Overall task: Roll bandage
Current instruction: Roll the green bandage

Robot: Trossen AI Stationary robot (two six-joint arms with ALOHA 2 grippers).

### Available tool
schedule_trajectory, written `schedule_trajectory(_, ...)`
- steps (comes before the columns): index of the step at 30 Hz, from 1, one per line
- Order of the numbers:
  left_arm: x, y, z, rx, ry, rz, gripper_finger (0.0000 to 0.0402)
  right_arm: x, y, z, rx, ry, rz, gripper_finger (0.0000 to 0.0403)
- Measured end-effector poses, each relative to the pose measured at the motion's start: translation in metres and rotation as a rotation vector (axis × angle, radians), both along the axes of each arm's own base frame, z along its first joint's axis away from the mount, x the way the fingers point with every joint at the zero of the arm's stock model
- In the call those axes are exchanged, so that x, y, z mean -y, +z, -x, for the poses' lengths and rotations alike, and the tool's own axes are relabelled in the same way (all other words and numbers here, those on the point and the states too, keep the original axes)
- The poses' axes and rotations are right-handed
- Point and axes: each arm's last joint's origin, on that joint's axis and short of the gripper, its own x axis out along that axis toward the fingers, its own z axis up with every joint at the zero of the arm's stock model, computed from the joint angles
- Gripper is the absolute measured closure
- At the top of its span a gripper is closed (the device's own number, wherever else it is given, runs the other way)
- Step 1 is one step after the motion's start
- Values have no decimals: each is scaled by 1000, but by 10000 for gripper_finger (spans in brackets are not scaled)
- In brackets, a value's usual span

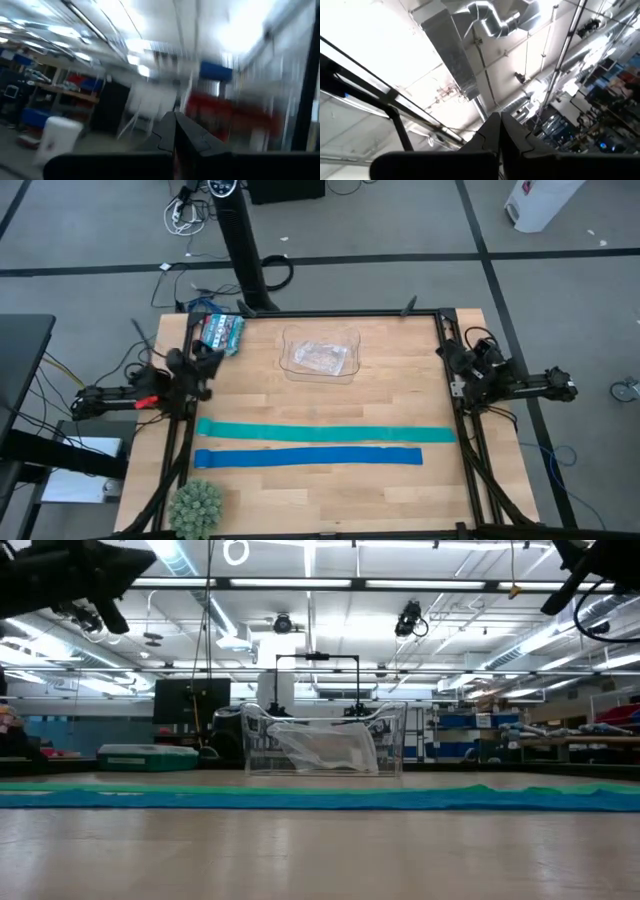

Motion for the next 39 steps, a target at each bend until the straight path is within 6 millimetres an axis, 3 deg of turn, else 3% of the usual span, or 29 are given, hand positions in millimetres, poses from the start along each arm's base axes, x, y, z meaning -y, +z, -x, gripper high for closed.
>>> schedule_trajectory(6, -4, 11, 12, 269, 5, 252, 389, 0, 1, 1, 17, 9, -9, 395)
schedule_trajectory(11, -5, 12, 14, 345, -32, 339, 389, 0, 3, 3, 57, 20, -25, 395)
schedule_trajectory(18, -5, 12, 14, 355, -43, 353, 389, 1, 7, 8, 142, 80, -79, 395)
schedule_trajectory(34, -5, 14, 16, 400, -57, 395, 389, 4, 4, 7, 134, 31, -186, 395)
schedule_trajectory(39, -3, 48, 19, 284, -104, 350, 389, 2, 17, -4, -37, 76, -215, 395)
